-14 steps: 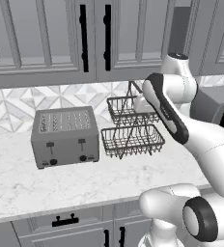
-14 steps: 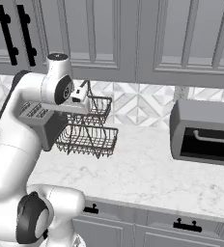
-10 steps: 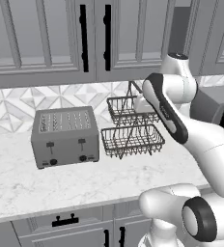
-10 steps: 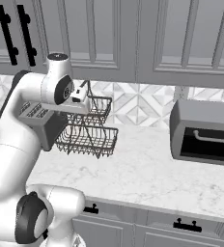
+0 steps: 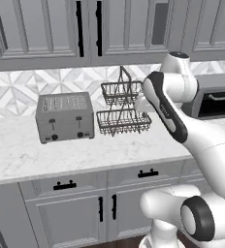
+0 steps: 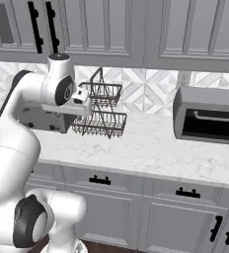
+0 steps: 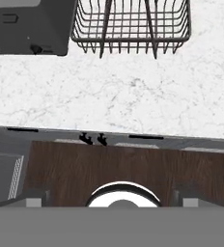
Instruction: Take a straw from the drawer in front and place it inside the glass cup on the dining counter.
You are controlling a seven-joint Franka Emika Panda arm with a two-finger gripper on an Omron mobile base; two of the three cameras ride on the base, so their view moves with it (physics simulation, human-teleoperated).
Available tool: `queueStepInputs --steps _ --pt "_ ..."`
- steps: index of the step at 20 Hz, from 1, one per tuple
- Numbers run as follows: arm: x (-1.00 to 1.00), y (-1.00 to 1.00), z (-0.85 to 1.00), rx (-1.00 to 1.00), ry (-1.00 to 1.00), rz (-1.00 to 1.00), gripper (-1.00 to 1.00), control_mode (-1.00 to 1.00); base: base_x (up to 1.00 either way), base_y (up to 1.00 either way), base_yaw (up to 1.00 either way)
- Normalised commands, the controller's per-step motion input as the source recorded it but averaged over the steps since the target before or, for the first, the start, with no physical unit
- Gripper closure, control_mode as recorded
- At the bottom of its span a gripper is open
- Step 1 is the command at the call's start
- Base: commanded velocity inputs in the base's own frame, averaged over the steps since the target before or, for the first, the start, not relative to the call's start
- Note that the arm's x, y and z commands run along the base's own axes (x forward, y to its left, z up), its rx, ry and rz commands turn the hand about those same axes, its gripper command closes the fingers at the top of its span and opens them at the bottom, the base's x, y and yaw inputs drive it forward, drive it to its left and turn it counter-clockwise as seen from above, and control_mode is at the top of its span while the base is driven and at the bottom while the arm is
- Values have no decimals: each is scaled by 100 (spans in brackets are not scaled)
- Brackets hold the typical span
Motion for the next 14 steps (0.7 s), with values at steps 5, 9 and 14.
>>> queueStepInputs --steps 5,9,14 --pt "0 0 0 0 0 0 -100 100 -12 -46 32" --pt "0 0 0 0 0 0 -100 100 -3 -79 55" --pt "0 0 0 0 0 0 -100 100 -5 -84 57"
